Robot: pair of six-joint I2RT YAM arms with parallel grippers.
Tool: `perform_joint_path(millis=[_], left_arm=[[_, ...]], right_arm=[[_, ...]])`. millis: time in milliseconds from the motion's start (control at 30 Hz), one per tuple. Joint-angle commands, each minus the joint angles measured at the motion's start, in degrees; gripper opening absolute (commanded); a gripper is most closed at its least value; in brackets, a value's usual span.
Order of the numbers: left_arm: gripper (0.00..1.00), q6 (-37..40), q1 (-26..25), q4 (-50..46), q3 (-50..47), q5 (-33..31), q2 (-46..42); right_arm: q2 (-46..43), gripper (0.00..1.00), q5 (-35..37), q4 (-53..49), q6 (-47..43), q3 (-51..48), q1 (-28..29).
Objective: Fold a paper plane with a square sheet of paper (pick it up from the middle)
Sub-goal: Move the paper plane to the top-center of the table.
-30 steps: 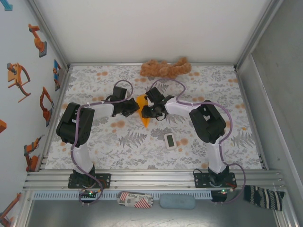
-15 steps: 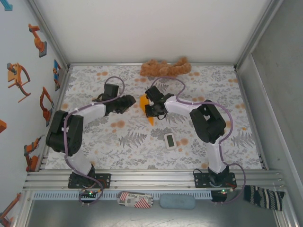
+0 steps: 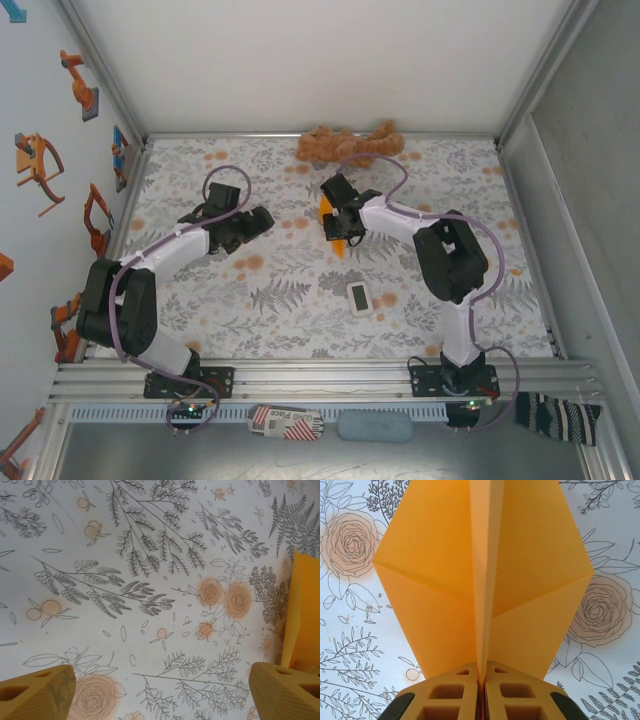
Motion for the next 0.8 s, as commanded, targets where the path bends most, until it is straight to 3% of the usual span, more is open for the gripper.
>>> perform_joint_path(millis=[0,467,767], left_arm=[[0.93,1.6,0.3,-2.3,-1.1,-2.1,-2.3],[1.00,3.1,0.3,-4.2,-1.9,-4.3,-4.6],[0.96,3.9,0.3,-5.2,-2.0,-5.8,-5.7]], right_arm=[[1.5,0.12,1.6,-1.4,1.5,1.0,-0.2],[3.7,0.16,1.1,-0.9,3.0,0.6,-0.7],[5.2,0.16,1.4,-0.9,3.3,0.6,-1.0]])
